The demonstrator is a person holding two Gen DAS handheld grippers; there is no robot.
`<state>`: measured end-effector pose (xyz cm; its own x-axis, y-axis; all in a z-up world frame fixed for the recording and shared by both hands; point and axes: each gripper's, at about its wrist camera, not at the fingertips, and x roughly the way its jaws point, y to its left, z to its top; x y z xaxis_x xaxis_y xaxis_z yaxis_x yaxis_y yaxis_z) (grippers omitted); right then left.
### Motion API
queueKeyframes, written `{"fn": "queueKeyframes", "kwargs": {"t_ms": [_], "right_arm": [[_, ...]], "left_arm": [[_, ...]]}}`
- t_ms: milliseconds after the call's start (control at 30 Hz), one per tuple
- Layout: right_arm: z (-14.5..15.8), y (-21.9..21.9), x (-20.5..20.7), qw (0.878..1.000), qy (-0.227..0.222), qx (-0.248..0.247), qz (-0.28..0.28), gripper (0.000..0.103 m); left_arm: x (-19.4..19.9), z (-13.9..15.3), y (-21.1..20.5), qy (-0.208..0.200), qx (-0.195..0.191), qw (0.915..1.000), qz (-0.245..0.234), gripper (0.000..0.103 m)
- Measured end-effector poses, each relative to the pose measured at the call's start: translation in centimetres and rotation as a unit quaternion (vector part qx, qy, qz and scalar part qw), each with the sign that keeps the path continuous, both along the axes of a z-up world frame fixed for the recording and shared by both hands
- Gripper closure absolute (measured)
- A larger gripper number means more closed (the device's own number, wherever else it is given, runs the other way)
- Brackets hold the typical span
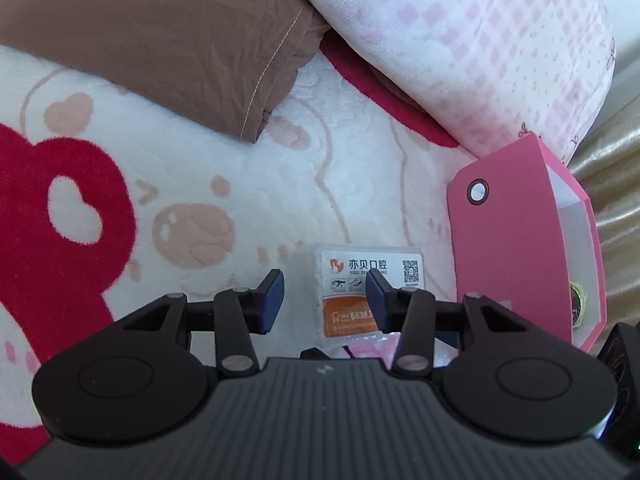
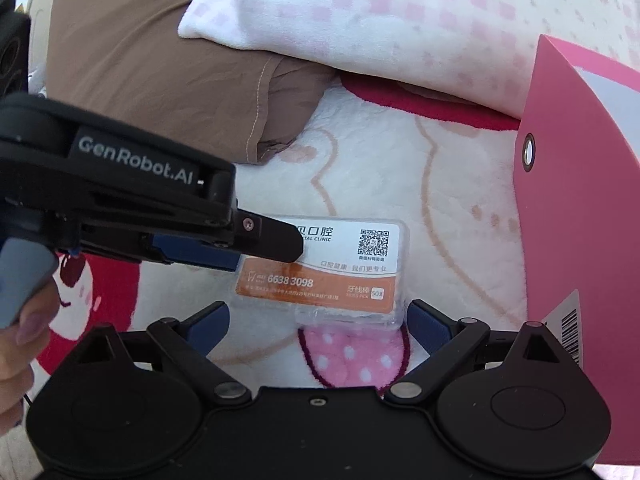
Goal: Organize objects
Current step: 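Close the left tool on the clear dental-floss box, then lift the floss box with the left tool into the pink box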
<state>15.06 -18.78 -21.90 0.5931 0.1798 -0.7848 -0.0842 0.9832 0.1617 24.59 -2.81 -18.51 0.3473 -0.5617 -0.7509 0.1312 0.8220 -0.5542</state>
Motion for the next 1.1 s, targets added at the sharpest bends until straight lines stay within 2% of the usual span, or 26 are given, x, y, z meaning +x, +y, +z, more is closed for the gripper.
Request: {"fn": "queueKeyframes", "kwargs": {"t_ms": [67,133,267,400,500,600,733,900,1000,1100], "right_arm": [[-0.2,-0.2,0.4,1.0,0.009,0.012,-0.005,0.005],[-0.5,0.0,0.6,1.0,0.013,0.009,-0.002,0.003],[-1.2,0.8,0.8,0.999,0.008,-0.034,0.022,0.002],[-1.2,0.5,0.6,0.999,-0.002,-0.032,0.018,0.006],[-0.9,0.3,0.2,0.999,-0.013,-0.03,0.01,0.008],[-0.3,0.6,-0.5,0.999,-0.02,-0.038,0.016,0.009],[0.9,0.7,-1.6,1.0,-0.019,-0.02,0.011,0.009],[3.6,1.4,-4.1,1.0,-0.025,-0.005,0.017,0.009],[6.4,1.3,-6.5,0.999,-0.041,0.017,0.025,0.009],[9.1,1.6,-9.0,0.996,-0.072,0.006,0.05,0.009]], "left_arm": [[0.0,-0.4,-0.1,0.01,-0.016,0.9998,-0.001,0.063],[-0.1,0.0,-0.4,0.009,-0.007,0.9999,-0.004,0.065],[-0.4,0.1,-1.2,0.01,0.009,0.9999,-0.004,0.066],[-0.5,-0.4,-1.0,0.015,0.0,0.9998,0.008,0.062],[-0.8,-0.2,-1.0,0.017,0.0,0.9998,0.014,0.065],[-1.9,0.7,-1.6,-0.005,0.02,0.9998,0.007,0.065],[-3.4,1.9,-1.7,-0.021,0.032,0.9993,0.005,0.065],[-6.5,4.9,-1.1,-0.045,0.029,0.9986,0.004,0.067],[-9.6,8.5,-0.1,-0.075,0.024,0.9968,-0.005,0.067],[-13.5,12.1,1.4,-0.111,0.004,0.9938,-0.005,0.067]]}}
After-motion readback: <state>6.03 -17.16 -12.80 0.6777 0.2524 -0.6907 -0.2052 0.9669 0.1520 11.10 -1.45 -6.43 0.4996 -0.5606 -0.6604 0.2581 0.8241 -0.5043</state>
